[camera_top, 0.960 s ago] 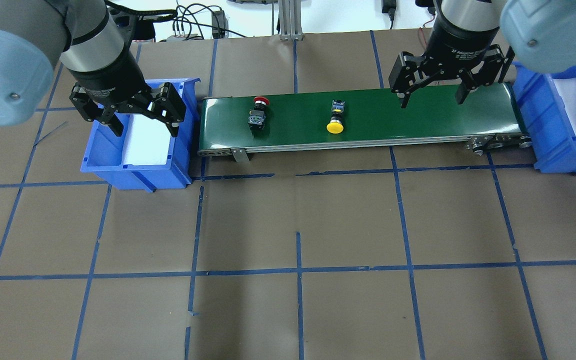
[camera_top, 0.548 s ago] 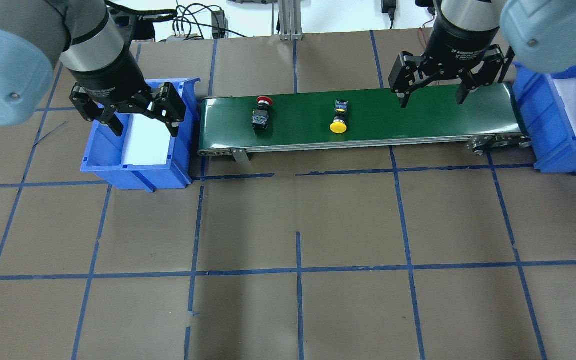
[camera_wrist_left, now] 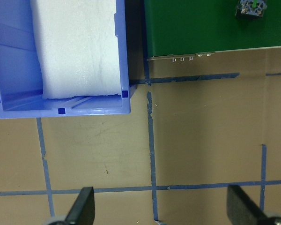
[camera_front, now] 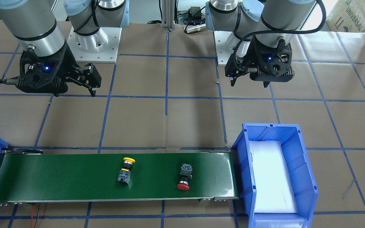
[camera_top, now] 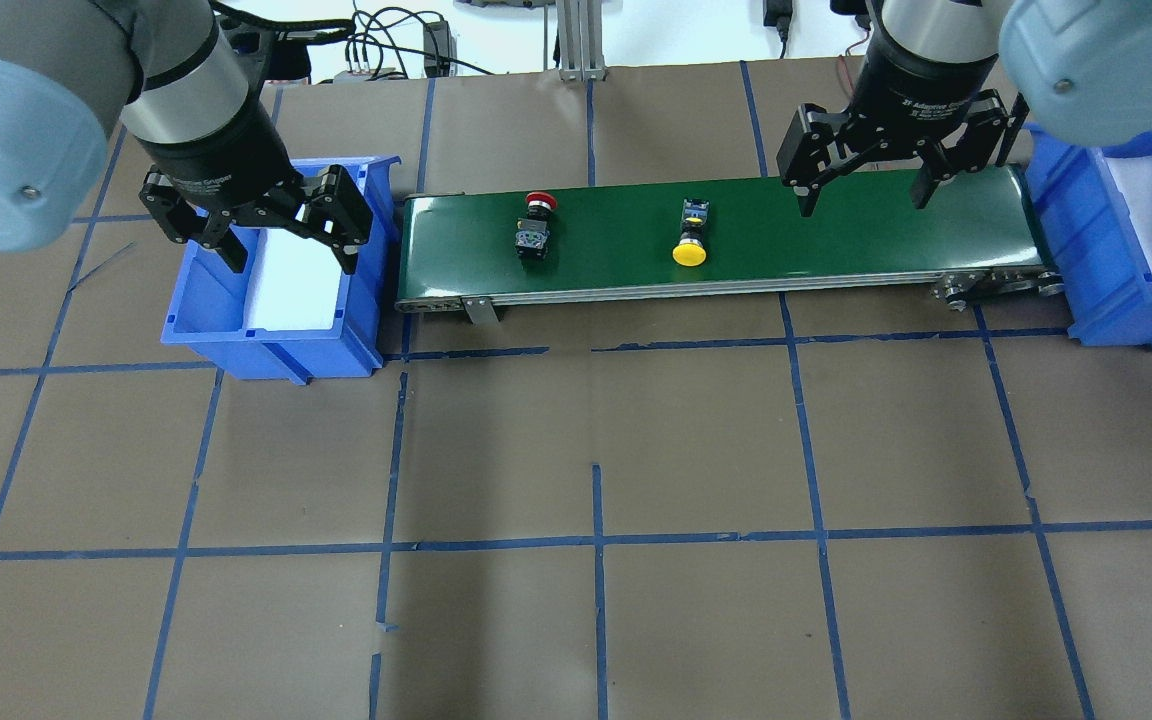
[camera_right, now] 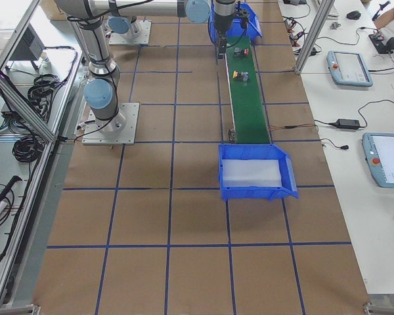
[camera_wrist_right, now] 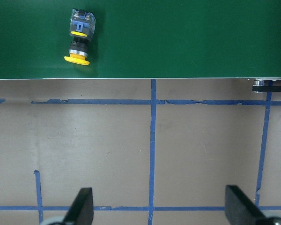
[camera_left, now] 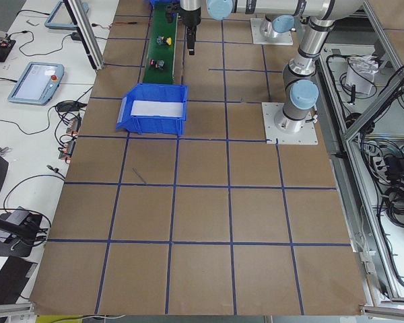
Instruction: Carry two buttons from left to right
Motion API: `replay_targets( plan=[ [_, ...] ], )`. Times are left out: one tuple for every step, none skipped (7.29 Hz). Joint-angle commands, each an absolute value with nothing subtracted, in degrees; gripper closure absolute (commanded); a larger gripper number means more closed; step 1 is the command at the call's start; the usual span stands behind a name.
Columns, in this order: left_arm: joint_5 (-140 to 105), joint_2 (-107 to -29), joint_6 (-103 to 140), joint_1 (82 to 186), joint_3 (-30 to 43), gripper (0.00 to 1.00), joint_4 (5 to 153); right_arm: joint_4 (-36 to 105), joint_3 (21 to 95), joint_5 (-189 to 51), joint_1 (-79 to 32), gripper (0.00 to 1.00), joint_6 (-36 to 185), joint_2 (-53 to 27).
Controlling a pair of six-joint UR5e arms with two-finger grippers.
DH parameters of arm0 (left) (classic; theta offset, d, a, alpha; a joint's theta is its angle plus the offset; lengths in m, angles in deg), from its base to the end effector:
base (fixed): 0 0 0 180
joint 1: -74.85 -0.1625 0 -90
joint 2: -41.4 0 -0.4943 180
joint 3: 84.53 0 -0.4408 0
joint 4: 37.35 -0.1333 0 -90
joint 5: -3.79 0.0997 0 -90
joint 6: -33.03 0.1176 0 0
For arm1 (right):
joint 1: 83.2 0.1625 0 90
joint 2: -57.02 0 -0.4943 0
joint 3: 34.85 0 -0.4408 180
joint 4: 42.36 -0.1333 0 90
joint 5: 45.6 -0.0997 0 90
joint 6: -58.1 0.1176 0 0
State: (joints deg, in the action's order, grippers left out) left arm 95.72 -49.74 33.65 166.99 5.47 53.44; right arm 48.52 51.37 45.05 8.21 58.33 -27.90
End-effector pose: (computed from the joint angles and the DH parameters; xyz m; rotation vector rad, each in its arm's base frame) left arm -0.1496 -0.5410 0.5271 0.0757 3.1061 0.0516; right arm 0.1463 -0.5799 0.5265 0.0323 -3.1300 -0.0112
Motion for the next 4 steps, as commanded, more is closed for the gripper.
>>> replay_targets(
  plan=[
    [95.7,-49.7,33.6,167.0,5.5,0.00,53.4,48.4,51.4,45.1,8.1,0.00,58.4,-27.9],
    [95.7,-49.7,33.6,167.0,5.5,0.00,53.4,48.3,51.5,45.2,8.1,0.00,58.5,-27.9],
    [95.7,-49.7,33.6,167.0,5.5,0.00,53.4,48.6,51.5,45.2,8.1,0.00,58.2,-27.9],
    [95.7,-49.7,33.6,167.0,5.5,0.00,53.4,48.7,51.1,45.1,7.9,0.00,58.0,-27.9]
  ],
)
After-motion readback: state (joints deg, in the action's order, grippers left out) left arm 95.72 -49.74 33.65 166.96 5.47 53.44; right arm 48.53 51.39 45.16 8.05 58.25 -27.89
